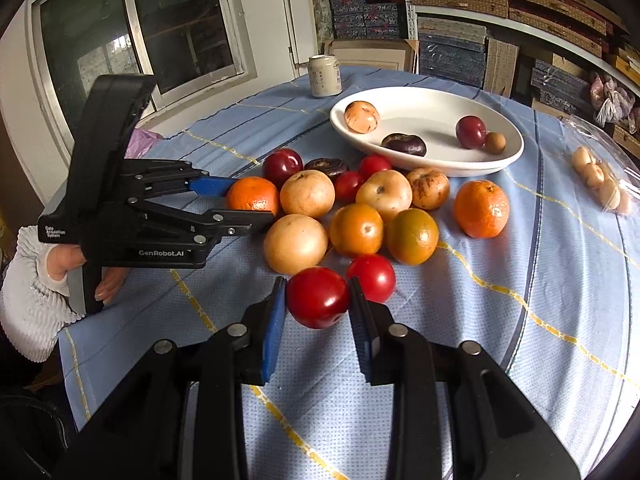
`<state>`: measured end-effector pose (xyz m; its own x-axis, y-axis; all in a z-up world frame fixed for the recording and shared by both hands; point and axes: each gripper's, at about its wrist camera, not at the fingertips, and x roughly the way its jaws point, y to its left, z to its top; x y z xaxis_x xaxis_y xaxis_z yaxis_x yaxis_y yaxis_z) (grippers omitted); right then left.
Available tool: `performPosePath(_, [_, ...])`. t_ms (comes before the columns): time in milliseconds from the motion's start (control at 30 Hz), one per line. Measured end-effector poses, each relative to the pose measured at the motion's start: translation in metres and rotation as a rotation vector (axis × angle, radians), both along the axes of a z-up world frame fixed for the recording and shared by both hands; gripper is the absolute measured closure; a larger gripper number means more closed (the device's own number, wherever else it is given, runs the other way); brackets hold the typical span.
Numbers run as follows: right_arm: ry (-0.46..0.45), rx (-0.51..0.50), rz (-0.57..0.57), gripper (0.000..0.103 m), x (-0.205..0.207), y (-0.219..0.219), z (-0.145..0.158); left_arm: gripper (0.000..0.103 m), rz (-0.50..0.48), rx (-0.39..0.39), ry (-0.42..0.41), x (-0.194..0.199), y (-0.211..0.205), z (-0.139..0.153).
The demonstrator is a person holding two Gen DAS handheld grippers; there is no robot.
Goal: Organize fruits
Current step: 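Close left gripper on the orange while right gripper closes on the red tomato, then carry both fruits over the white plate and open both grippers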
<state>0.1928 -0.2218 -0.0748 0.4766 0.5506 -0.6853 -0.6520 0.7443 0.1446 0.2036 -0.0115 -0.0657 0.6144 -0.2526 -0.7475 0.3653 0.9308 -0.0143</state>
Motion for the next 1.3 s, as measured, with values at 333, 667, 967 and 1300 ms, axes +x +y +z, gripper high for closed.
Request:
performPosePath(333, [-0.011,0.092,-0.093,0.073,0.012,-0.029,0.013,0.058,0.054,-0.077,-0.082,0.0,0.014,0.032])
performPosePath(667, [-0.03,0.117,-0.264,0.073,0.122,-0.036,0.054,0.057,0.13,-0.08,-0.101,0.108,-0.016,0.079])
performPosePath(967, [0.023,0.082,-0.3,0.072,0.188,-0.018,0.025,0.057,0.181,-0.098,-0.01,0.169,-0.027,0.039])
performPosePath(1300, [-0.087,0.138,-0.354,0.009,0.179,-0.03,0.037,0.021,0.203,-0.168,-0.108,0.15,-0.009,0.066])
